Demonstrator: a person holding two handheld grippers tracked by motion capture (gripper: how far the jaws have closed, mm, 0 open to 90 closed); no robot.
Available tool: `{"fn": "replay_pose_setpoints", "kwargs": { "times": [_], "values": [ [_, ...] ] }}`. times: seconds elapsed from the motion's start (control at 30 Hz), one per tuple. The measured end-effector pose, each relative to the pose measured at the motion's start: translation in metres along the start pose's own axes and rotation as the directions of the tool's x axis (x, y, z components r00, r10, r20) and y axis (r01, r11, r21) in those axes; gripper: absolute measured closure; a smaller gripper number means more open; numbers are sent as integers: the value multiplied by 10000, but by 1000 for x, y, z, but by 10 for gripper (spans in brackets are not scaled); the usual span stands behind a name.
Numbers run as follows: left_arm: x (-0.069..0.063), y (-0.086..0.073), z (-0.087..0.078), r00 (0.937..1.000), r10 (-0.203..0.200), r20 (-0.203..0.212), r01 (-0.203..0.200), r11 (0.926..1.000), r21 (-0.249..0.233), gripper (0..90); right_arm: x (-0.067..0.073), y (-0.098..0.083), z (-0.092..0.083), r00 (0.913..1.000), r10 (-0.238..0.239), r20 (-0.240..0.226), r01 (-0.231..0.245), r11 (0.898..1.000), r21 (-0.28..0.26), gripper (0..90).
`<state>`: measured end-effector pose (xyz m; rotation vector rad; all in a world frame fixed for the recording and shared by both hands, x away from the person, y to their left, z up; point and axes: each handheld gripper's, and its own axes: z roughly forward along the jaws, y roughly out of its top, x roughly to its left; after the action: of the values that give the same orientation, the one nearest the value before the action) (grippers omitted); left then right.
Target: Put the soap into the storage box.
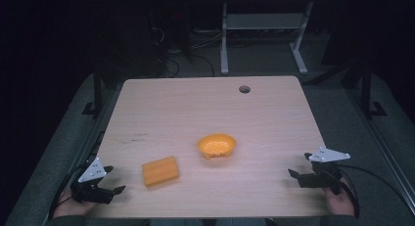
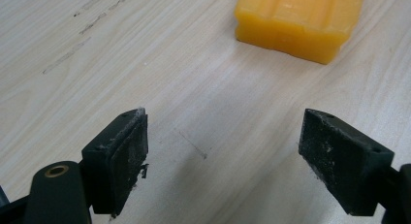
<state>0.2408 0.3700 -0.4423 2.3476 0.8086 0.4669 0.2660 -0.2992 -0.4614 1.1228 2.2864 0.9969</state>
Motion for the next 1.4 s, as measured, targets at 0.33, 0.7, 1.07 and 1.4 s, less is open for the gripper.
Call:
{"fn": "replay_pose_setpoints", "kwargs": {
  "times": [0.33,0.7,1.07,1.4],
  "values": [
    [-2,2,3,9993,143,335,-150,9997,210,174,1,0,0,10000,-14,-23,14,10000,19,140],
    [-5,6,6,9983,317,486,-335,9987,373,174,1,0,0,10000,-26,-82,26,10000,35,139],
    [-12,16,7,9957,642,667,-664,9973,310,174,2,1,1,9999,-58,-103,58,10000,44,139],
    [-16,20,9,9944,737,752,-765,9965,351,174,3,1,0,9999,-59,-114,60,10000,43,139]
  ]
}}
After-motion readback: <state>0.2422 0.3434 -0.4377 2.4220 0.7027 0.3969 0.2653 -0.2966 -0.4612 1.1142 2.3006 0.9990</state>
